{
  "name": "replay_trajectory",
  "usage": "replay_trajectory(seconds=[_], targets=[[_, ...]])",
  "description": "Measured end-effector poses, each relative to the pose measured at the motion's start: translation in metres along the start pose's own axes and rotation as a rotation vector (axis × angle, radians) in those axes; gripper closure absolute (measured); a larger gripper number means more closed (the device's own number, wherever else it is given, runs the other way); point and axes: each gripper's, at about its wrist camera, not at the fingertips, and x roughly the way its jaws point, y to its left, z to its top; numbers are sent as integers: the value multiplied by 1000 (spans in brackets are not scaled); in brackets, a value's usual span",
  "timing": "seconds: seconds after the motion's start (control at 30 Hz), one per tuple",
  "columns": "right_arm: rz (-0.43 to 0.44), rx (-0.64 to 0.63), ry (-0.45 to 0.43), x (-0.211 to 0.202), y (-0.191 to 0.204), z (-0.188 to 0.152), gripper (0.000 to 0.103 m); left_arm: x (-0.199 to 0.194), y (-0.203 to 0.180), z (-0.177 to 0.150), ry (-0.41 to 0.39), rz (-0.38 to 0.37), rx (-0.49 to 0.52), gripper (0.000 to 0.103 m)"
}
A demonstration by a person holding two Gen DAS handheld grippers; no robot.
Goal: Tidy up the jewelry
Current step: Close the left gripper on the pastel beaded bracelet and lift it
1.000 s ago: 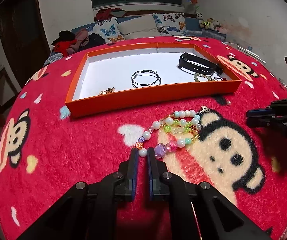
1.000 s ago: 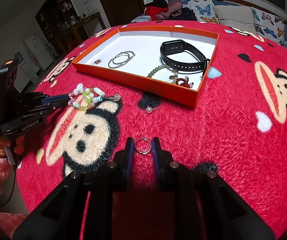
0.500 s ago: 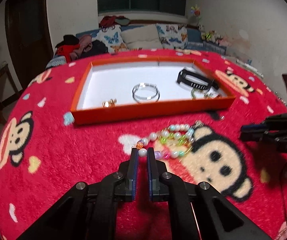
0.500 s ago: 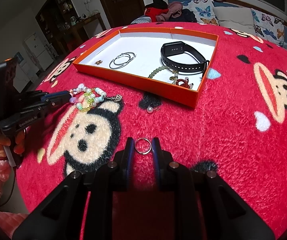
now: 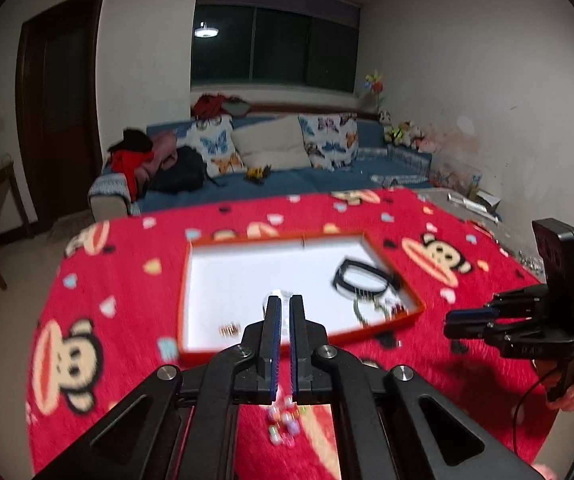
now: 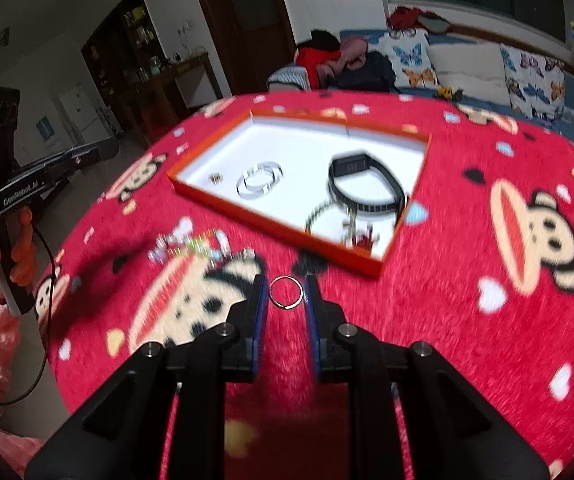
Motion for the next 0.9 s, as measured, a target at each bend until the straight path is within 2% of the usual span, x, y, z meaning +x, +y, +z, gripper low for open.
replay_trajectory(seconds=[0.1, 0.2, 0.33, 0.4, 0.5, 0.7, 0.9], targets=[[5, 0, -22, -4, 0, 8, 85, 0, 3, 7, 12, -24, -4, 100], [8, 1, -28, -5, 0, 7, 84, 11, 5, -2, 85, -39, -16, 100], [15, 17, 6, 3, -3, -4, 84, 38, 5, -34, 214, -70, -24, 99], [17, 24, 27, 8, -3, -9, 84, 53, 0, -50, 273, -76, 5, 98], [27, 34, 46, 13, -3, -15, 84, 69, -9, -66, 319, -93, 52, 98], [39, 37, 71, 20, 0, -23, 84, 92, -17, -80, 361, -93, 119, 98], [42, 53, 75, 22, -3, -26, 84, 98, -25, -74, 345, -114, 138, 98]])
